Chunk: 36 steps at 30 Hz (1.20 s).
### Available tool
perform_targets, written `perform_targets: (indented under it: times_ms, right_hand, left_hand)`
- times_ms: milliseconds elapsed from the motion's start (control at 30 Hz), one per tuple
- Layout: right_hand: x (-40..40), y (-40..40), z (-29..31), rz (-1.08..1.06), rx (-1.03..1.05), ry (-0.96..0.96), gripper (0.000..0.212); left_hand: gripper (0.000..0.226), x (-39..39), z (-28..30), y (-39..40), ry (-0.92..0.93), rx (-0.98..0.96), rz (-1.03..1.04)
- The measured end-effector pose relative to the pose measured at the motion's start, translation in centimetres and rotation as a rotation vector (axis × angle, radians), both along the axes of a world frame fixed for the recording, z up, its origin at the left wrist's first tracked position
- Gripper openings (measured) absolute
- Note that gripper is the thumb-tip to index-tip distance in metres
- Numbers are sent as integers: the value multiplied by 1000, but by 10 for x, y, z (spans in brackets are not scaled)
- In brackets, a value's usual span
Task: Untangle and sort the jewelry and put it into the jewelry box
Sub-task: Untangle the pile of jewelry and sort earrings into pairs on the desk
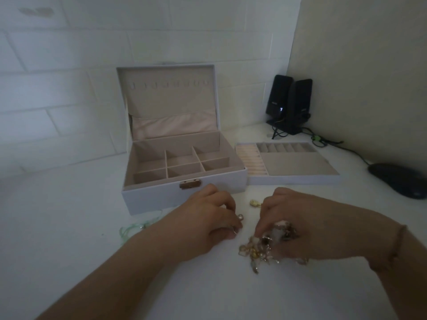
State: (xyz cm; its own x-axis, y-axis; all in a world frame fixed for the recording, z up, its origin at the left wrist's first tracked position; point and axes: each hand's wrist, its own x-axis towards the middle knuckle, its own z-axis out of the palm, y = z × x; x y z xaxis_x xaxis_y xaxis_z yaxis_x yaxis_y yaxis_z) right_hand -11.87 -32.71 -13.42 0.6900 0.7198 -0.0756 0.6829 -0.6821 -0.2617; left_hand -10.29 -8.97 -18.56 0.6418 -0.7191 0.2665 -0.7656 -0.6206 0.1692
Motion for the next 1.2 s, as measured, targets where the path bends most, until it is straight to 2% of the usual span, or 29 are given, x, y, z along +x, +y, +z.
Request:
perform_targets:
  times_ms: [100, 233, 300, 433, 500, 600, 733, 867, 967, 1067, 1133, 1200]
  right_hand:
    - [8, -18, 9, -139, 93, 30, 24]
    - [26, -35, 3, -380, 262, -259, 14]
    - [31, -34, -4, -422, 294, -297, 15]
    - [29, -19, -15, -353, 305, -265, 17]
    - [30, -21, -18, -335, 261, -254, 19]
    - [34, -40, -10, -458, 195, -192, 24]
    - [41, -70, 0, -626, 142, -220, 21]
    - [41, -70, -6, -584, 152, -106, 10]
    - [42, -66, -9, -529, 205, -16, 17]
    - [41, -72, -5, -532, 142, -4, 25]
    - [41, -78, -4, -564, 73, -29, 23]
    - [41, -77, -4, -591, 91, -84, 16]
  left_hand:
    - [13, -2, 3, 0, 47, -62, 23]
    - [13, -6, 8, 0, 83, -131, 84]
    - [15, -5, 12, 4, 113, -196, 153]
    - [31, 0, 17, 13, 94, -142, 193]
    - [30, 0, 16, 16, 107, -100, 198]
    - [35, -2, 14, 18, 117, -24, 190]
    - [46, -1, 13, 19, 110, 26, 221]
    - [29, 1, 12, 19, 123, 40, 258]
    - [24, -1, 12, 19, 139, 50, 241]
    - [18, -3, 11, 18, 137, 39, 227]
    - [19, -5, 11, 15, 72, -33, 220]
    - [30, -10, 12, 9, 13, -118, 187]
